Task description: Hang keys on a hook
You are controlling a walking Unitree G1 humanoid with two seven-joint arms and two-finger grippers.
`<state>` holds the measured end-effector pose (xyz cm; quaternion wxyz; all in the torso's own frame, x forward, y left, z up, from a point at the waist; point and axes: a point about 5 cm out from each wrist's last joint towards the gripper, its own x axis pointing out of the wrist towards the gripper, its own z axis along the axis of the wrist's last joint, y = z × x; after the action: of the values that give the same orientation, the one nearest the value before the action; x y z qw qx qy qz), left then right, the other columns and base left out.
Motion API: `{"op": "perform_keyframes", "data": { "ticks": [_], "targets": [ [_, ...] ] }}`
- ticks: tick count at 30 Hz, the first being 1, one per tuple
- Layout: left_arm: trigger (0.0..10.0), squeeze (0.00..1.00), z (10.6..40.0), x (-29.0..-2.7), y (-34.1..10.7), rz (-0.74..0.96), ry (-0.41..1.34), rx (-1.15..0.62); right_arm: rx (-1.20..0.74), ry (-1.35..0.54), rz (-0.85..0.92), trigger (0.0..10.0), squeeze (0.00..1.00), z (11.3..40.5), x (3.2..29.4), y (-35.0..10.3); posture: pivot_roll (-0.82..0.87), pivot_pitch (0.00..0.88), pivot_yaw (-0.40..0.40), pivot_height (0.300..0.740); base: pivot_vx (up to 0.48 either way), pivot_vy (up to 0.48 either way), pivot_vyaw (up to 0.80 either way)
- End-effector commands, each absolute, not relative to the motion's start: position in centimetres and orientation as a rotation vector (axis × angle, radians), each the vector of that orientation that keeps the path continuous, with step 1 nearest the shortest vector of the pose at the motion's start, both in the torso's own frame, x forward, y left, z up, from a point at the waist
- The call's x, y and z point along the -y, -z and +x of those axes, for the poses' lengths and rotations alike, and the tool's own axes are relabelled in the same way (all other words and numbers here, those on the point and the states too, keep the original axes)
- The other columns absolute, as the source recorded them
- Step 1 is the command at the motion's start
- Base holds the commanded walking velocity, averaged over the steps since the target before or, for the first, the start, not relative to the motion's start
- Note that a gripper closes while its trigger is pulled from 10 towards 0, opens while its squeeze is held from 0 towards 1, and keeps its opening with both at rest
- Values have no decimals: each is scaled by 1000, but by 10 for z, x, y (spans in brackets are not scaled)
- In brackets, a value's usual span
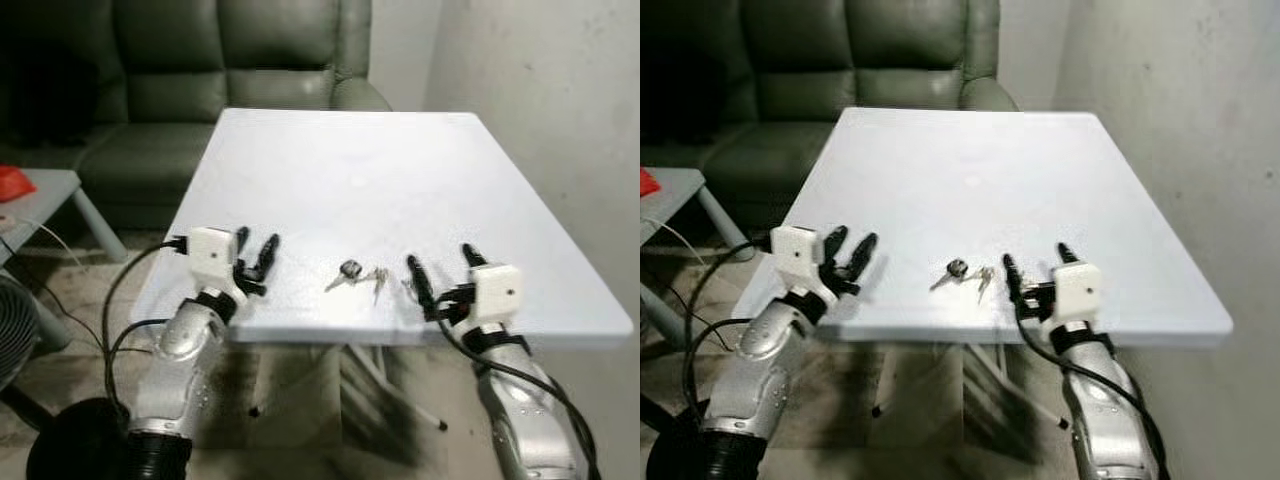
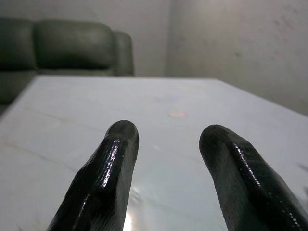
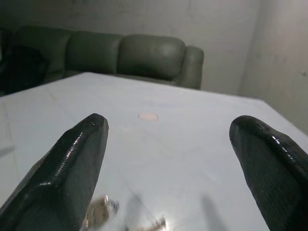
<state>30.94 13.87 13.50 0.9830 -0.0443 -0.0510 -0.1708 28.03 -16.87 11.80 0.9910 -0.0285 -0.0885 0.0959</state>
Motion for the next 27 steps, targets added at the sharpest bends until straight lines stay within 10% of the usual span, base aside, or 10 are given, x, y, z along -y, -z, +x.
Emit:
{"op": "perform_keyframes", "data": {
  "ticks": [1, 27],
  "targets": [
    [10000, 0, 309, -148, -138, -71, 303, 127, 192, -224, -51, 10000, 0, 282, 160, -122, -157, 7, 5, 740, 0, 0, 0],
    [10000, 0, 282, -111, -124, -29, 513, 99, 103, -367, -235, 10000, 0, 310, 173, -130, -127, 69, -49, 740, 0, 0, 0]
  ]
}}
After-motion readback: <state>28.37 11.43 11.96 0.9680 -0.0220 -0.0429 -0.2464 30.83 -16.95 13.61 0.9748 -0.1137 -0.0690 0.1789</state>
